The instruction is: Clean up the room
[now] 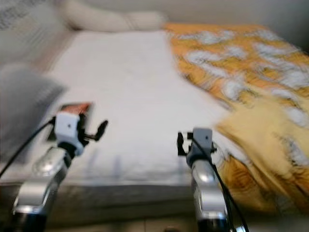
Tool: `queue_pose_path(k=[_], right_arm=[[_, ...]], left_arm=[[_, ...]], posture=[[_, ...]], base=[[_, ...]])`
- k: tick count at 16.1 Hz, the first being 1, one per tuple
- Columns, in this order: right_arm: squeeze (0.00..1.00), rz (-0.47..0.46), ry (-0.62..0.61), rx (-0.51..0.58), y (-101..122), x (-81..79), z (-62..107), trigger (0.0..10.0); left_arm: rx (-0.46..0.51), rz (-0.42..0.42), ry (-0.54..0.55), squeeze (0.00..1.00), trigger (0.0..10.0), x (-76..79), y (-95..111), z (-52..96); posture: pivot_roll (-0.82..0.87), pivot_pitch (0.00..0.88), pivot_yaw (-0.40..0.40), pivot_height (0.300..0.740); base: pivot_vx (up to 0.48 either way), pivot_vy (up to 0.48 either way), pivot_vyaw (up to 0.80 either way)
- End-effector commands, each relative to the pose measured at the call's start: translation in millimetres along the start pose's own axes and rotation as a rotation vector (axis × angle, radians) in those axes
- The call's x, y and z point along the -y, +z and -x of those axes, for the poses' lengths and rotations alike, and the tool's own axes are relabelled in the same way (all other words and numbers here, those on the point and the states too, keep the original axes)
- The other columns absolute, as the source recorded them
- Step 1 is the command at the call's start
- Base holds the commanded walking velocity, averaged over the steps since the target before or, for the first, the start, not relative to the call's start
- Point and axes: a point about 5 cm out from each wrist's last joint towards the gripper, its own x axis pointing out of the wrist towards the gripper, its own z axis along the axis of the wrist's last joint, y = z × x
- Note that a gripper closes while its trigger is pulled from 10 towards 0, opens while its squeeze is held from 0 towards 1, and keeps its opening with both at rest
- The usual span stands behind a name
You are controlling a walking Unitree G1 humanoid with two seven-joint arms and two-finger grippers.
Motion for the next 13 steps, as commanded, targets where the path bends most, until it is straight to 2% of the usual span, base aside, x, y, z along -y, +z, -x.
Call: queue_pose_path(k=[1,7,13], right_arm=[[0.0,0.008,-0.021,-0.002,1.5,4.5,-0.3,10.0],[0.0,0.017,-0.021,-0.008,0.9,2.8,-0.3,10.0],[0.0,0.032,-0.017,-0.018,2.3,3.1,-3.4,10.0]], left_arm=[[0.015,0.007,-0.021,0.0,10.0,4.5,3.3,-2.5],[0.007,0.002,-0.026,0.0,10.0,2.9,2.8,-2.5],[0.003,-0.007,-0.027,0.0,10.0,3.5,2.2,-4.5]], posture=[[0.06,0.0,0.003,0.74],[0.06,0.0,0.008,0.74],[0.05,0.0,0.003,0.74]], base=[[0.274,0.0,0.0],[0.269,0.0,0.0],[0.0,0.0,0.0]])
